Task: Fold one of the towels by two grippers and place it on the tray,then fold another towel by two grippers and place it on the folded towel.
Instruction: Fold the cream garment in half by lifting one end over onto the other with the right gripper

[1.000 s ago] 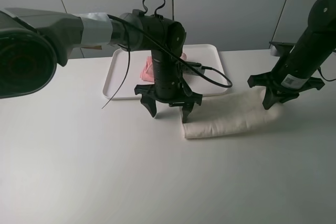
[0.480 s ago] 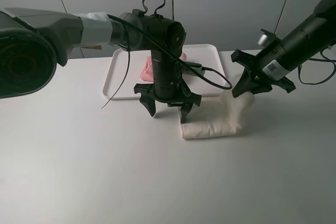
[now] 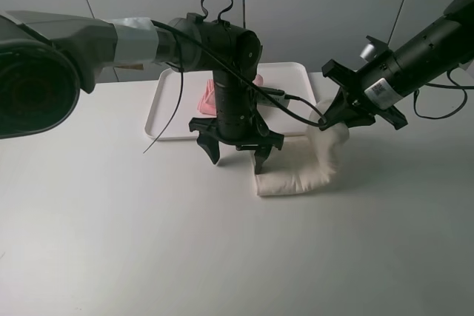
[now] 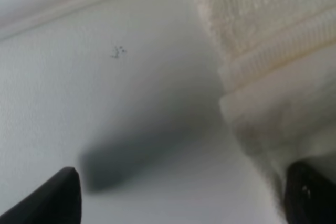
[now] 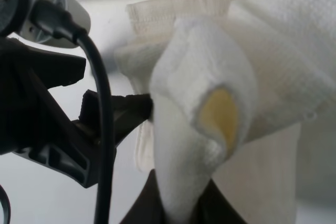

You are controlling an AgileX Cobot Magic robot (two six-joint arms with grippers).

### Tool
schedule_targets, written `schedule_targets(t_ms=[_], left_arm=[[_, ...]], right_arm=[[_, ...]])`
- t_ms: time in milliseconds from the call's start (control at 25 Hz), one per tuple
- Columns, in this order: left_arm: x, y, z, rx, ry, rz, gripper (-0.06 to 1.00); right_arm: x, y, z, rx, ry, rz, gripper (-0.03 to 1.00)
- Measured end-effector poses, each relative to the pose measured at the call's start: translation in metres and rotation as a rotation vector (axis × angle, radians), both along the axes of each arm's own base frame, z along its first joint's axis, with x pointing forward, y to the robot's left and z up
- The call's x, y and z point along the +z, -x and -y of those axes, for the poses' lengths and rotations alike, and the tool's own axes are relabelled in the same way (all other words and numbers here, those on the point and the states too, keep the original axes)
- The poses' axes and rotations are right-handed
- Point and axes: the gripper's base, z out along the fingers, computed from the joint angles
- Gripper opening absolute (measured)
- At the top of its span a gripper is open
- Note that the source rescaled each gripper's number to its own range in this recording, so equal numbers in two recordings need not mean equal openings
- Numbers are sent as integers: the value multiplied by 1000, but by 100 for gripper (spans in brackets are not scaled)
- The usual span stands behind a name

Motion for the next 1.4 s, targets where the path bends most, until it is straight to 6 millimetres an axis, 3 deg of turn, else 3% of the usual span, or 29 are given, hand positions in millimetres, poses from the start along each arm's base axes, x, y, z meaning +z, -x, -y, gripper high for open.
schedule_targets(t_ms=[520, 1000, 1400], left_arm=[[0, 0, 0, -6, -2, -1, 100], [0, 0, -1, -16, -5, -3, 99], [0, 0, -1, -29, -5, -3, 99]], right_arm=[[-43, 17, -14, -47, -232, -14, 7], [-48, 9, -16, -84, -292, 44, 7], [-71, 20, -17, -151, -335, 30, 7]])
